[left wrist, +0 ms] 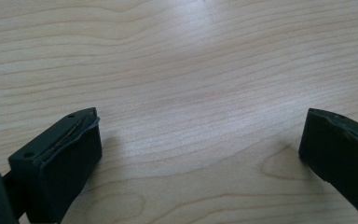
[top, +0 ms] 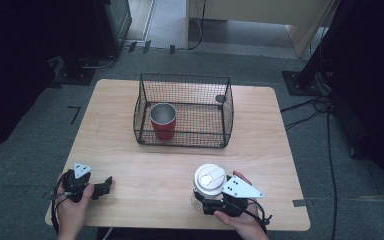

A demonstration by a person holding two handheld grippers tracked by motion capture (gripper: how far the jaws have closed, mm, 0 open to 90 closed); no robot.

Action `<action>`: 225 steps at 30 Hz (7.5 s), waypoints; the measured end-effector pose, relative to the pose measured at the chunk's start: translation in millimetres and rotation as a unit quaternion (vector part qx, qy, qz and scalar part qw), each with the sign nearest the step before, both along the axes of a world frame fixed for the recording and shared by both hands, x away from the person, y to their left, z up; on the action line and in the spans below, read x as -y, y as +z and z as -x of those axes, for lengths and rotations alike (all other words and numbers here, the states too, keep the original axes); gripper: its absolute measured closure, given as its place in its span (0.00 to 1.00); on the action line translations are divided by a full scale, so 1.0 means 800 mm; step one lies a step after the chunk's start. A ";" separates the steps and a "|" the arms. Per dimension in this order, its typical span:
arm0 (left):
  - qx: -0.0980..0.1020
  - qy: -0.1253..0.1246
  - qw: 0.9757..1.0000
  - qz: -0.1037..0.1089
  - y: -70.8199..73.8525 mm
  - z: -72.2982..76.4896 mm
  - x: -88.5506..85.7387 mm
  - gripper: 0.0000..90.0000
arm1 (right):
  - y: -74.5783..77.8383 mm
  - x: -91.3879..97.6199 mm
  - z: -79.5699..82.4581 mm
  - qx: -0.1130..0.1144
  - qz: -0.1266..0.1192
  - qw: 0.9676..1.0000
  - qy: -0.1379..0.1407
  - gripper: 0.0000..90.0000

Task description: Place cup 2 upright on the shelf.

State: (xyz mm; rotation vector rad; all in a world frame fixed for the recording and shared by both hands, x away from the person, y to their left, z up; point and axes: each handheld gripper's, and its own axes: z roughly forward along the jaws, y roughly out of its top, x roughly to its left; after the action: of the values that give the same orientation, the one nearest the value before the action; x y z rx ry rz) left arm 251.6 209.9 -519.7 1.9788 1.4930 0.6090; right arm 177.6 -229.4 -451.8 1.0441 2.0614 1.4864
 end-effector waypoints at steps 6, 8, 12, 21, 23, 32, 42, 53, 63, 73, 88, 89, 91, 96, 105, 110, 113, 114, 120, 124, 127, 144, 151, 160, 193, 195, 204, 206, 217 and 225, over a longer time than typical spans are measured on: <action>0.000 0.000 1.000 0.000 0.000 0.000 0.000 0.00 | 0.002 -0.001 -0.001 0.007 -0.011 1.000 -0.002 0.18; 0.000 0.000 1.000 0.000 0.000 0.000 0.000 0.00 | 0.004 -0.002 -0.001 0.012 -0.011 1.000 -0.006 0.18; 0.000 0.000 1.000 0.000 0.000 0.000 0.000 0.00 | 0.010 -0.001 -0.003 0.020 -0.015 1.000 -0.010 0.18; 0.000 0.000 1.000 0.000 0.000 0.000 0.000 0.00 | 0.032 -0.005 -0.014 0.040 -0.023 0.999 -0.019 0.18; 0.000 0.000 1.000 0.000 0.000 0.000 0.000 0.00 | 0.038 -0.006 -0.016 0.044 -0.024 0.998 -0.023 0.18; 0.001 0.000 1.000 0.000 0.000 0.000 0.000 0.00 | 0.060 -0.007 -0.029 0.063 -0.035 0.997 -0.037 0.18; 0.001 0.000 1.000 0.000 0.000 0.000 0.000 0.00 | 0.088 -0.010 -0.044 0.089 -0.033 0.995 -0.043 0.18; 0.001 -0.004 1.000 0.000 0.000 0.000 0.001 0.00 | 0.110 -0.009 -0.067 0.108 -0.039 0.991 -0.065 0.18; 0.000 -0.005 1.000 0.000 0.000 0.000 0.000 0.00 | 0.123 -0.008 -0.084 0.120 -0.042 0.989 -0.078 0.18; 0.000 -0.007 1.000 -0.001 0.000 0.000 0.001 0.00 | 0.146 -0.010 -0.103 0.148 -0.046 0.984 -0.093 0.18; 0.000 -0.007 1.000 0.000 0.000 0.000 0.001 0.00 | 0.151 -0.019 -0.147 0.166 -0.041 0.979 -0.115 0.18; 0.000 -0.007 1.000 -0.001 0.000 0.000 0.001 0.00 | 0.151 -0.020 -0.150 0.167 -0.040 0.978 -0.117 0.18; 0.000 -0.007 1.000 0.000 0.000 0.000 0.001 0.00 | 0.151 -0.022 -0.156 0.166 -0.038 0.978 -0.120 0.18; 0.001 -0.007 1.000 0.000 0.000 0.000 0.001 0.00 | 0.147 -0.027 -0.171 0.163 -0.032 0.978 -0.127 0.18; 0.001 -0.007 1.000 0.000 0.000 0.000 0.001 0.00 | 0.131 -0.037 -0.199 0.148 -0.018 0.978 -0.147 0.18; 0.001 -0.007 1.000 0.000 0.000 0.000 0.000 0.00 | 0.122 -0.039 -0.211 0.141 -0.004 0.978 -0.156 0.18; 0.001 -0.007 1.000 0.000 0.000 0.000 0.001 0.00 | 0.116 -0.041 -0.216 0.134 -0.002 0.978 -0.159 0.18; 0.001 -0.007 1.000 0.000 0.000 0.000 0.001 0.00 | 0.115 -0.042 -0.219 0.132 -0.001 0.978 -0.161 0.18; 0.000 -0.008 1.000 -0.001 0.000 0.000 0.000 0.00 | 0.103 -0.048 -0.231 0.120 0.008 0.979 -0.167 0.18; 0.000 -0.008 1.000 -0.001 0.000 0.000 0.000 0.00 | 0.096 -0.051 -0.239 0.107 0.014 0.979 -0.172 0.18; 0.000 -0.007 1.000 0.000 0.000 0.000 0.000 0.00 | 0.091 -0.053 -0.246 0.100 0.015 0.980 -0.173 0.18; 0.001 -0.007 1.000 0.000 0.000 0.000 0.000 0.00 | 0.064 -0.071 -0.286 0.060 0.029 0.981 -0.181 0.18; 0.000 -0.007 1.000 0.000 0.000 0.000 0.000 0.00 | 0.059 -0.070 -0.298 0.034 0.030 0.982 -0.183 0.18; 0.000 -0.007 1.000 0.000 0.000 0.000 0.000 0.00 | 0.055 -0.070 -0.308 0.001 0.043 0.983 -0.178 0.18; 0.000 -0.007 1.000 0.000 0.000 0.000 0.000 0.00 | 0.038 -0.056 -0.308 -0.041 0.074 0.981 -0.176 0.17; 0.000 -0.007 1.000 0.000 0.000 0.000 0.001 0.00 | 0.038 -0.056 -0.305 -0.043 0.078 0.980 -0.176 0.17; 0.000 -0.007 1.000 0.000 0.000 0.000 0.001 0.00 | 0.035 -0.054 -0.298 -0.045 0.100 0.979 -0.171 0.04; 0.000 -0.007 1.000 0.000 0.000 0.000 0.001 0.00 | 0.037 -0.054 -0.295 -0.043 0.099 0.979 -0.172 0.03; 0.000 -0.007 1.000 0.000 0.000 0.000 0.001 0.00 | 0.040 -0.054 -0.275 -0.014 0.112 0.975 -0.192 0.03; 0.000 -0.007 1.000 0.000 0.000 0.000 0.001 0.00 | 0.043 -0.049 -0.258 -0.003 0.107 0.975 -0.193 0.03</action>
State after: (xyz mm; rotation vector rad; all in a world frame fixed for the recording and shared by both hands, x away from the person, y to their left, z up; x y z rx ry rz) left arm 251.5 209.5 -519.6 1.9879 1.4771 0.6039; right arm 383.7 -189.9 -417.4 1.2702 1.8373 1.0454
